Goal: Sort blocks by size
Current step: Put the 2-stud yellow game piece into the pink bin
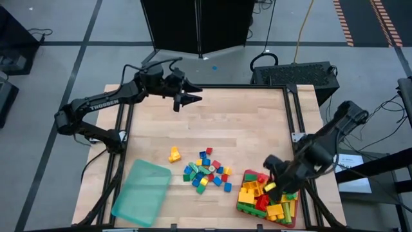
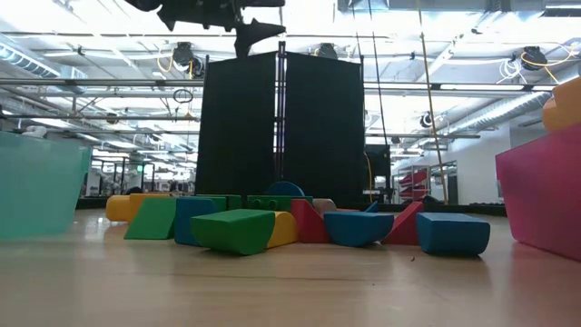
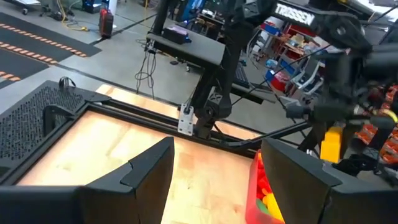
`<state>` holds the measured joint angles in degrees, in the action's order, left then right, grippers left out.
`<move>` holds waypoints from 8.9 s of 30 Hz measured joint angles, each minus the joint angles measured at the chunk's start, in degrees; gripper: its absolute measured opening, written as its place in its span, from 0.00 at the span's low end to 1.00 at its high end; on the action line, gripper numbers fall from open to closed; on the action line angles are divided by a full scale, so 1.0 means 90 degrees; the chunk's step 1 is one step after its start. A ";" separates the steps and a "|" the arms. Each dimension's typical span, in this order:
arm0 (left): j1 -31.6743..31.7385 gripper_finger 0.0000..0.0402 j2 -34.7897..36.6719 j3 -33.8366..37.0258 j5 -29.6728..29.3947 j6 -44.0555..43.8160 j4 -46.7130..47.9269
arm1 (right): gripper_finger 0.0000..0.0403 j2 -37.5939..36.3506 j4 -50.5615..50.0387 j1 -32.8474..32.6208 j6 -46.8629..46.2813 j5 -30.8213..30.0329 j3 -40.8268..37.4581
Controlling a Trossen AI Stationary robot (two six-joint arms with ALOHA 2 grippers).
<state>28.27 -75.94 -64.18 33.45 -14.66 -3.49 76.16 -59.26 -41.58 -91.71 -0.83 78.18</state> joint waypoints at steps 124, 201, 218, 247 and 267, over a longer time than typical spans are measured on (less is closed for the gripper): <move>-0.2955 0.60 -0.1799 0.2055 -0.2594 0.8790 0.3619 | 0.74 -0.0411 -0.0239 0.1609 0.3052 -0.0559 -0.1351; -0.2635 0.21 -0.1821 -0.1418 -0.2753 0.2216 -0.0970 | 0.74 -0.2419 0.3676 0.1753 0.9847 -0.6962 -0.1353; -0.2884 0.21 -0.1821 -0.1454 -0.2755 0.2210 -0.1906 | 0.74 -0.2345 0.5619 0.1914 0.9912 -0.3894 -0.1353; -0.3282 0.21 -0.1814 -0.1515 -0.2550 0.2374 -0.2126 | 0.78 -0.1288 0.6909 0.3205 1.0496 -0.2051 -0.1353; -0.3263 0.21 -0.1814 -0.1518 -0.2627 0.2421 -0.2061 | 0.36 -0.0973 0.7437 0.3358 1.0741 -0.1677 -0.1361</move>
<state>-1.10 -92.27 -77.84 9.81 7.13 -22.04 67.40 7.67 -11.35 4.96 -15.92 65.93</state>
